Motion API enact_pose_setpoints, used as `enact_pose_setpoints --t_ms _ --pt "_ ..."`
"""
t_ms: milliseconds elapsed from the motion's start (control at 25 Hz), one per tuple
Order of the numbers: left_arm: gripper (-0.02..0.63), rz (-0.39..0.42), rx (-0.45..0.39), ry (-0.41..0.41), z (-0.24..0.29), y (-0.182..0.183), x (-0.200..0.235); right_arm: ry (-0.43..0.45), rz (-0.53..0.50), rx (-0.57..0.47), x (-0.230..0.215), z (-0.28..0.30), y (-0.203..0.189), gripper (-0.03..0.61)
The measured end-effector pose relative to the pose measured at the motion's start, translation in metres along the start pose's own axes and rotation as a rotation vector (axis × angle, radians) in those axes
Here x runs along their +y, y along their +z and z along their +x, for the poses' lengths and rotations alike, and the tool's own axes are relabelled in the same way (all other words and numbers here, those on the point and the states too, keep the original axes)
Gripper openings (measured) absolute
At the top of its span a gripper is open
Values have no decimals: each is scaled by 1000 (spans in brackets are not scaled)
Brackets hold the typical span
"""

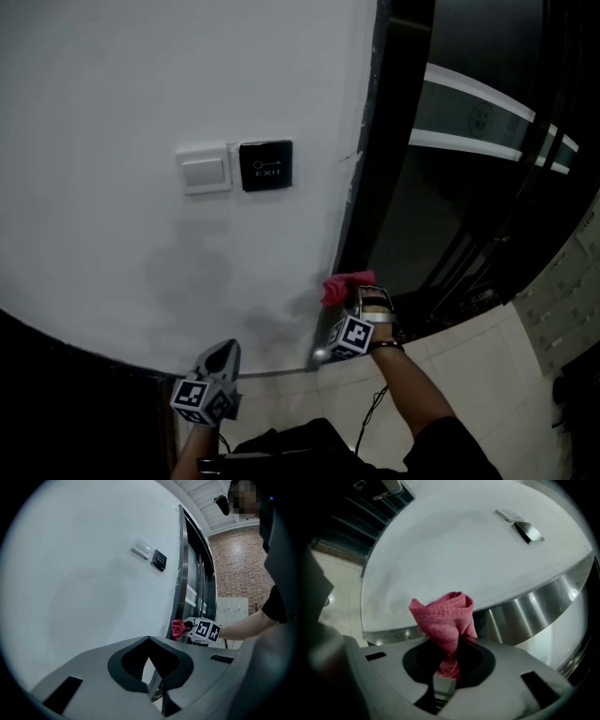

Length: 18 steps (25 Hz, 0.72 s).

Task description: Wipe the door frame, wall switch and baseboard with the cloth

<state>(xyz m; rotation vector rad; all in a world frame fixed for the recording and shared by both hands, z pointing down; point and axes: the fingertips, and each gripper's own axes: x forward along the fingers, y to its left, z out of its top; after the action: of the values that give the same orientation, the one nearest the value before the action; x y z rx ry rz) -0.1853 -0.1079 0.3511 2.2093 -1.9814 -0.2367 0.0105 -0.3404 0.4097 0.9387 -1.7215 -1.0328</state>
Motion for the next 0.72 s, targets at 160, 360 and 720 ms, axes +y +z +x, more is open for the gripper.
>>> enact_pose_setpoints --t_ms 160,360,720 --pt "-8 -10 3 16 -11 -4 8 -1 25 10 1 1 -1 56" --pt "-8 -19 -2 29 -25 -3 13 1 23 25 5 0 -1 55" --pt "-8 -37 -18 33 -35 -5 24 150 47 61 22 -1 3 57"
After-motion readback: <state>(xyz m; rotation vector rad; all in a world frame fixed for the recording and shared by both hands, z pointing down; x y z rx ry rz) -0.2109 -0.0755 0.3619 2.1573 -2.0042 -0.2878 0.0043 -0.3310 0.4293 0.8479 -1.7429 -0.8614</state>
